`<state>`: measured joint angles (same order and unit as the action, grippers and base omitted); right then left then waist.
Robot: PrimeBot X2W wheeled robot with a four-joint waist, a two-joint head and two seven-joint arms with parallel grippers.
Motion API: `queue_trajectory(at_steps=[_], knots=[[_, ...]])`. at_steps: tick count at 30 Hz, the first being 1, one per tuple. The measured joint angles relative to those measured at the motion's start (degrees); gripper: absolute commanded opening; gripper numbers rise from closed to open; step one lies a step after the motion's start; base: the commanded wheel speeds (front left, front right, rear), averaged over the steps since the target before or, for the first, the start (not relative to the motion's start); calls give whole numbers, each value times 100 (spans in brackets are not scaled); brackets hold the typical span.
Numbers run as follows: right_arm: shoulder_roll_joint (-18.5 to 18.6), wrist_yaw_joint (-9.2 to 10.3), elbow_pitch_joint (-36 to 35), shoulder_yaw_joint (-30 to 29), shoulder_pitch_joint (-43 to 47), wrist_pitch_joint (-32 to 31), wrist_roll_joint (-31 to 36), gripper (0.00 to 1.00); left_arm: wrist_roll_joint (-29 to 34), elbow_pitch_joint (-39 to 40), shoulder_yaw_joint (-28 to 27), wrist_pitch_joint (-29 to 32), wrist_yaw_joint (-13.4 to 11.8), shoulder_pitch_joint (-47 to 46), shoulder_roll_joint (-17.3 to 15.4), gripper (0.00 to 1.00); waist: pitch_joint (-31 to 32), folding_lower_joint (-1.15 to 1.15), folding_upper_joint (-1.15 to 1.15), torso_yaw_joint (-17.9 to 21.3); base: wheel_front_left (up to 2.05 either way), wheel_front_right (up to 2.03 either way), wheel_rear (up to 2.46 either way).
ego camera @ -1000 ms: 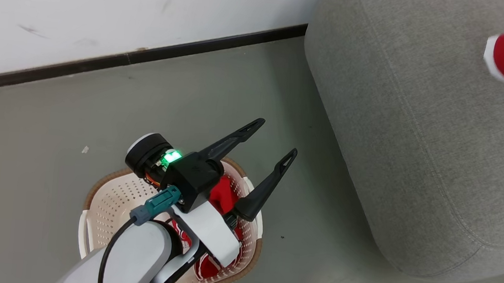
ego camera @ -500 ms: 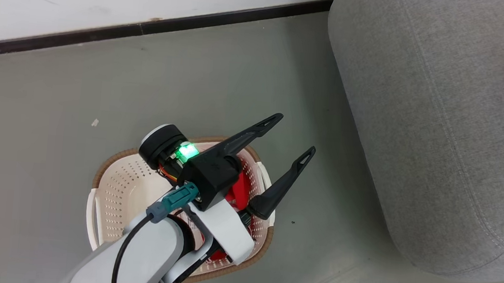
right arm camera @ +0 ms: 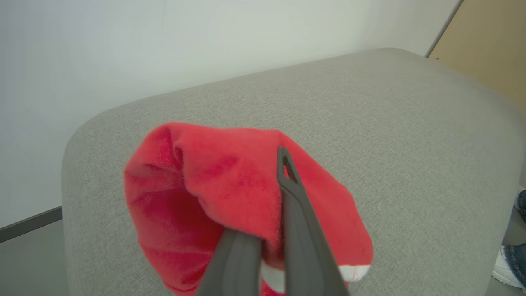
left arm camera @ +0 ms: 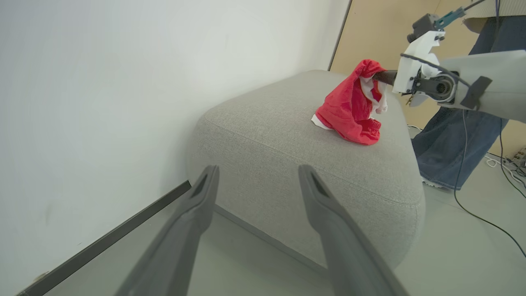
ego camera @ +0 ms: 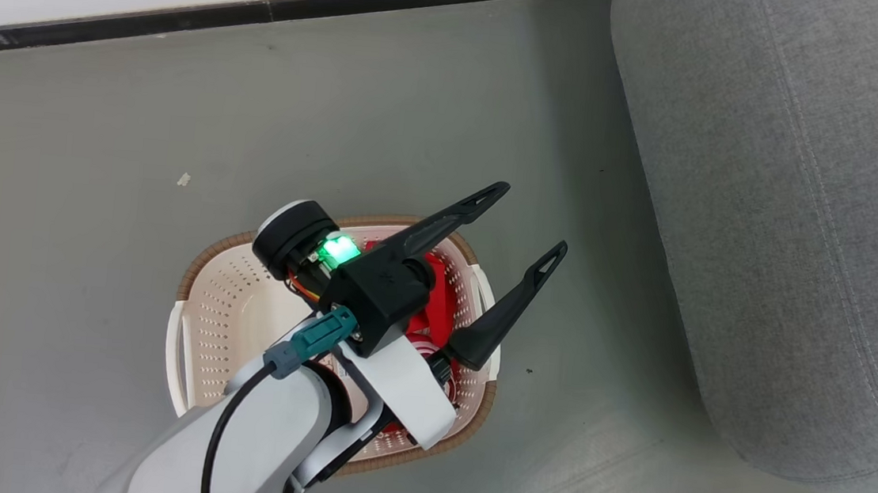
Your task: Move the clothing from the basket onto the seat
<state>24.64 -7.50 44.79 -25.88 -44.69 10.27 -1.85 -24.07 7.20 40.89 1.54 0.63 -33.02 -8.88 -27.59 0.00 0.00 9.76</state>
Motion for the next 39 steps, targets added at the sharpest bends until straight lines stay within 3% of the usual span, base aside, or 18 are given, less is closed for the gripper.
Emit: queue_trajectory(at_steps=[4, 6, 8, 23, 39], knots=[[-130, 0, 127, 21, 99, 119, 100, 0, 0, -78, -7, -113, 12, -77, 63, 100, -21, 0, 0, -66, 0, 0, 0], [-185, 0, 175, 48, 107, 170, 100, 42, 0, -120, -16, -156, 34, -77, 62, 100, -6, 0, 0, -71, 0, 0, 0], [-225, 0, 172, 87, 110, 237, 108, 100, -1, -192, -27, -198, 53, -77, 68, 100, 18, 0, 0, -69, 0, 0, 0], [-532, 0, 24, 768, 573, 387, 183, 100, -111, -608, -149, -531, 60, -63, 107, 100, 316, 0, 0, 81, 0, 0, 0], [-690, 0, 53, 1460, 1596, 328, -299, 100, -213, -835, -268, -770, 57, 152, 108, 100, 732, 0, 0, 321, 0, 0, 0]])
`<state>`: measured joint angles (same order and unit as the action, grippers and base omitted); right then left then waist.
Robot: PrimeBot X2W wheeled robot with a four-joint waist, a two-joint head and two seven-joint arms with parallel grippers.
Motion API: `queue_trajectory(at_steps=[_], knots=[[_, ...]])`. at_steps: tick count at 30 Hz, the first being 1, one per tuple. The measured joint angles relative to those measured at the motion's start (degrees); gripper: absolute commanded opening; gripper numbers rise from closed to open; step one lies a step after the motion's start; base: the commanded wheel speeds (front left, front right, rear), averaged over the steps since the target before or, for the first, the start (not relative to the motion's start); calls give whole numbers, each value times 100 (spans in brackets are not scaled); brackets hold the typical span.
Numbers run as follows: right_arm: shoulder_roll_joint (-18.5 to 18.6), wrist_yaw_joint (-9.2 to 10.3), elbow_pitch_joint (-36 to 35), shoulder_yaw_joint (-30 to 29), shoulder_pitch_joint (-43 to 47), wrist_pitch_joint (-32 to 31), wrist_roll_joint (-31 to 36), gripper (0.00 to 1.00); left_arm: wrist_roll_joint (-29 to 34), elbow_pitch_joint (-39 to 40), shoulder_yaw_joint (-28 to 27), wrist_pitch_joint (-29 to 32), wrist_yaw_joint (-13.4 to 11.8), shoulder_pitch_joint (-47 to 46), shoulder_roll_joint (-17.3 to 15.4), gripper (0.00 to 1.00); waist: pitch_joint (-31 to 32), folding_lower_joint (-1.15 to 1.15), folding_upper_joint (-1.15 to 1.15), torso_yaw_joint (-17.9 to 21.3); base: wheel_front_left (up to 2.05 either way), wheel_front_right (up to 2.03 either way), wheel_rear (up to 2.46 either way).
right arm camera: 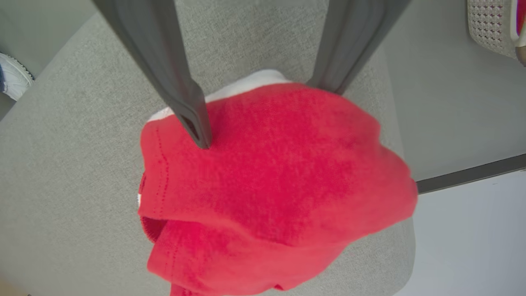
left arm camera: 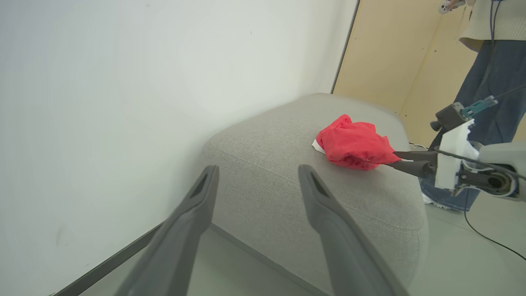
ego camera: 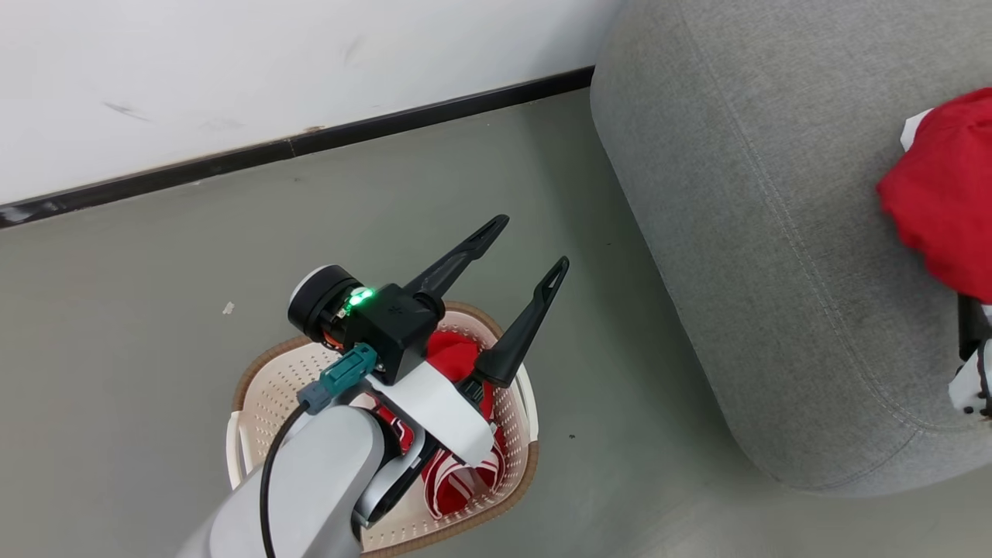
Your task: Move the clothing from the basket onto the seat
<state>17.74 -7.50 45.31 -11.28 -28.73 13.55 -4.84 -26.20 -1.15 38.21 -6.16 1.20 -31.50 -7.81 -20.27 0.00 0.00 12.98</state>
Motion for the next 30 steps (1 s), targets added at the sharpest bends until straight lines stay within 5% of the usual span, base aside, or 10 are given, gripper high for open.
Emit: queue_trajectory(at_steps=[23, 30], knots=[[9, 0, 43, 1061, 528, -1356, -1115, 100, 0, 3, -26, 5, -12, 36, -113, 100, -24, 0, 0, 353, 0, 0, 0], [43, 0, -432, 1393, 534, -1479, -1547, 100, 0, 9, -51, 27, -30, 36, -154, 100, -43, 0, 0, 408, 0, 0, 0]])
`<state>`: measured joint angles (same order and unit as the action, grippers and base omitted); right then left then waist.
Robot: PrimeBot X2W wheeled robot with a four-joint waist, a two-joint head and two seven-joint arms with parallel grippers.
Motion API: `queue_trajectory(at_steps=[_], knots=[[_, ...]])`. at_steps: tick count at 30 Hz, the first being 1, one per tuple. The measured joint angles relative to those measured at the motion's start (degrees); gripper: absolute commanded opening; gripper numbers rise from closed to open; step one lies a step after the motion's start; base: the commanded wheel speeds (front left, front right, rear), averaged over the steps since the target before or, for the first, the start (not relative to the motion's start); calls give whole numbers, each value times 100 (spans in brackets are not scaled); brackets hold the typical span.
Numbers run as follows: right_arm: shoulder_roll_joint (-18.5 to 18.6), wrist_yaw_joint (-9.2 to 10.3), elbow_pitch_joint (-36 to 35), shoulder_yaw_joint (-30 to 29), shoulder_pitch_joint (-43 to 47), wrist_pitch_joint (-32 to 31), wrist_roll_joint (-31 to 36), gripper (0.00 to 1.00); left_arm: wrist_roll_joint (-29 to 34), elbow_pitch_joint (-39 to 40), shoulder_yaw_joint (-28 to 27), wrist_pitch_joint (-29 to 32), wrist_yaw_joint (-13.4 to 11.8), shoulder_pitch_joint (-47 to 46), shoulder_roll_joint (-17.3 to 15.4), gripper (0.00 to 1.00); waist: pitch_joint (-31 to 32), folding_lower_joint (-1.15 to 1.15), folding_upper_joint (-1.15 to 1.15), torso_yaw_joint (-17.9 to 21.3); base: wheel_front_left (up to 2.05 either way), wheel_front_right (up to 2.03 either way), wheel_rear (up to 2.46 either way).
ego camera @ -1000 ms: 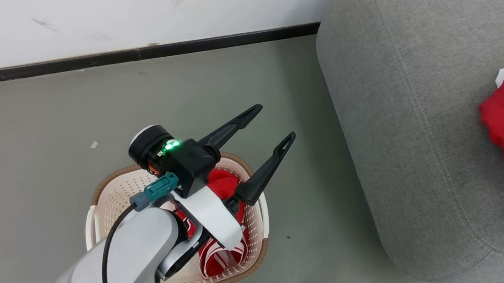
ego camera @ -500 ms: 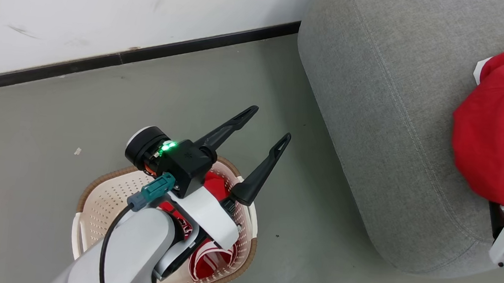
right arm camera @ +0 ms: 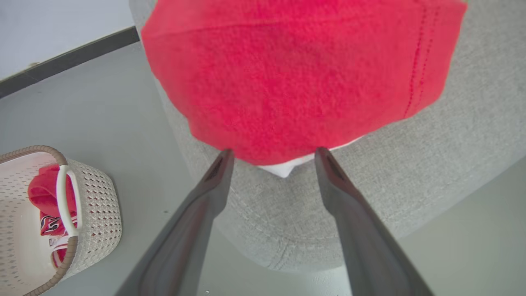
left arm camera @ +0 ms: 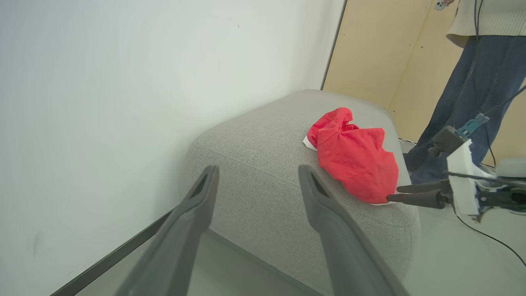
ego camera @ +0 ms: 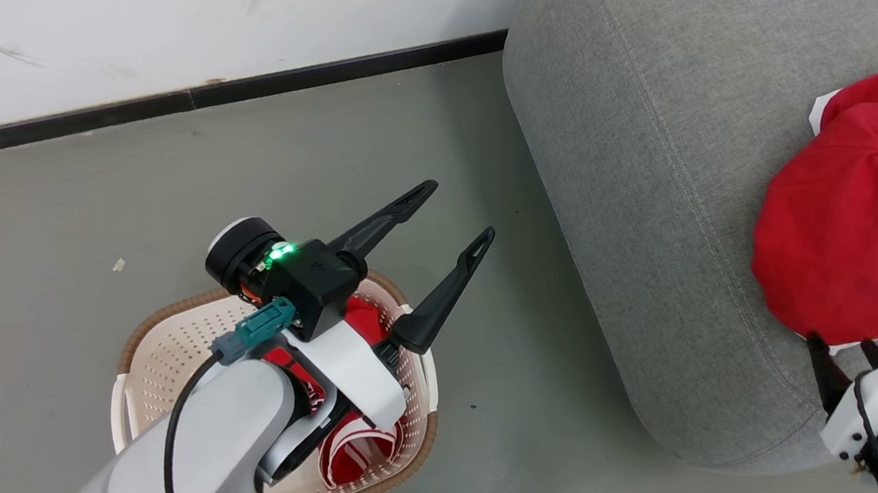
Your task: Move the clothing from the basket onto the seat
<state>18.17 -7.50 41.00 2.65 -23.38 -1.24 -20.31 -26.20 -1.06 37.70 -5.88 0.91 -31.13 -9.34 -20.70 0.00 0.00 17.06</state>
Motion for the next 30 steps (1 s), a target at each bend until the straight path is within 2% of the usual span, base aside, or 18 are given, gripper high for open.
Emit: queue_trajectory(at_steps=[4, 10, 15, 24, 30], knots=[[52, 0, -520, 176, -3, 93, -199, 100, 0, -2, -12, -1, 0, 1, -2, 100, 35, 0, 0, 20, 0, 0, 0], [407, 0, -1196, 366, -24, 303, -151, 100, -1, -11, -153, -113, -47, 10, -12, 100, 125, 0, 0, 32, 0, 0, 0], [532, 0, -1666, 508, -65, 471, -22, 100, -40, -46, -367, -263, -142, 66, -58, 100, 227, 0, 0, 14, 0, 0, 0], [539, 0, -2330, 797, -471, 861, 313, 100, -98, -256, -957, -589, -565, 501, -236, 100, 455, 0, 0, -112, 0, 0, 0], [271, 0, -2540, 776, -559, 1192, 659, 100, -256, -439, -1491, -724, -966, 972, -344, 100, 670, 0, 0, -287, 0, 0, 0]])
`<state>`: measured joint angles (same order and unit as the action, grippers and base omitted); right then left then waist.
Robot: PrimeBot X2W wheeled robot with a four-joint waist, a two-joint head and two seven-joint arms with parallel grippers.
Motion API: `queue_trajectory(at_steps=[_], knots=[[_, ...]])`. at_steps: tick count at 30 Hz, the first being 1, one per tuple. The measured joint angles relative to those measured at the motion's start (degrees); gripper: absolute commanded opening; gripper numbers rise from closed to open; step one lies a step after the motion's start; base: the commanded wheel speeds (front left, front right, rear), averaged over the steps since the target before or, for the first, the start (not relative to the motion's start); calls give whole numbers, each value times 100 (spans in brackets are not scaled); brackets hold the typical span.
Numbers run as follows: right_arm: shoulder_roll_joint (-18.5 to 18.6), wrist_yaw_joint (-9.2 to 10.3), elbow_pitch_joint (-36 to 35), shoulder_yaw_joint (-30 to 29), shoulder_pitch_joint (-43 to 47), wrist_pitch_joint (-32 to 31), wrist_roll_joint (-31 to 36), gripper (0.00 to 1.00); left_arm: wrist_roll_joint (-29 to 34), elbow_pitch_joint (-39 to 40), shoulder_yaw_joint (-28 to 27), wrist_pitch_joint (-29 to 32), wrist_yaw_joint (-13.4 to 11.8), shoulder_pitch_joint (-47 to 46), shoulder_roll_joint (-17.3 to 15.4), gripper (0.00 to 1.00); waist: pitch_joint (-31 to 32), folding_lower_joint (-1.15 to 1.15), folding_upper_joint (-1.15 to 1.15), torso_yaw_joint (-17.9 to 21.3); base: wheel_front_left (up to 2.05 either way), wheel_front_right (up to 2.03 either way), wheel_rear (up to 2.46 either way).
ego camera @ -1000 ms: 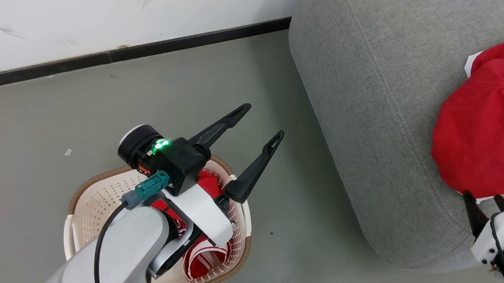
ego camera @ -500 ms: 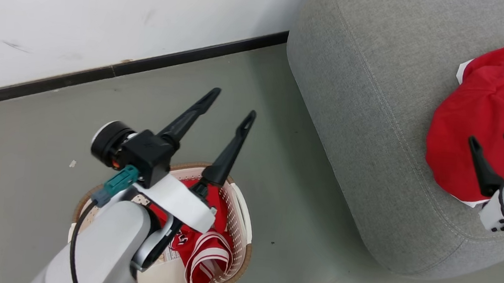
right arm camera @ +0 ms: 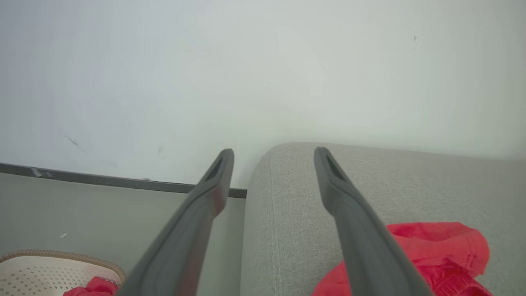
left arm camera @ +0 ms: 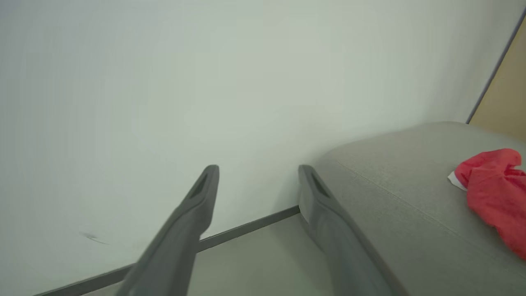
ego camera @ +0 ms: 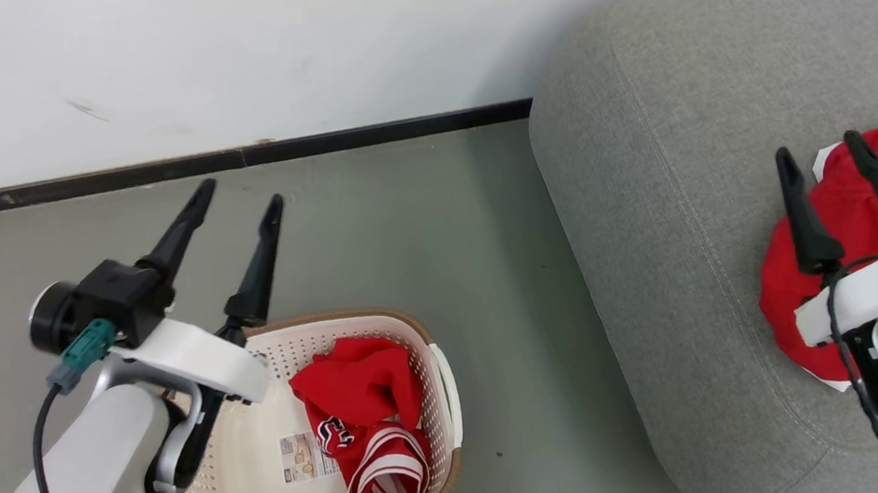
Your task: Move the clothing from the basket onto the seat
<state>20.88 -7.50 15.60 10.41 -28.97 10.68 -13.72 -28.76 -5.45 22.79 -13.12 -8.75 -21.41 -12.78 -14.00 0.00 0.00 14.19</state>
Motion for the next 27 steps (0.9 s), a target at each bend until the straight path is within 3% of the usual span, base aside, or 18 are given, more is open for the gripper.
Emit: queue_trajectory(at_steps=[13, 27], knots=[[-635, 0, -63, -110, 226, 178, 513, 100, -44, -127, -557, -94, -475, 790, -62, 100, 445, 0, 0, -407, 0, 0, 0], [-1249, 0, -107, -539, 1121, 252, 1024, 100, -38, -218, -706, -109, -733, 1535, 138, 100, 959, 0, 0, -764, 0, 0, 0]])
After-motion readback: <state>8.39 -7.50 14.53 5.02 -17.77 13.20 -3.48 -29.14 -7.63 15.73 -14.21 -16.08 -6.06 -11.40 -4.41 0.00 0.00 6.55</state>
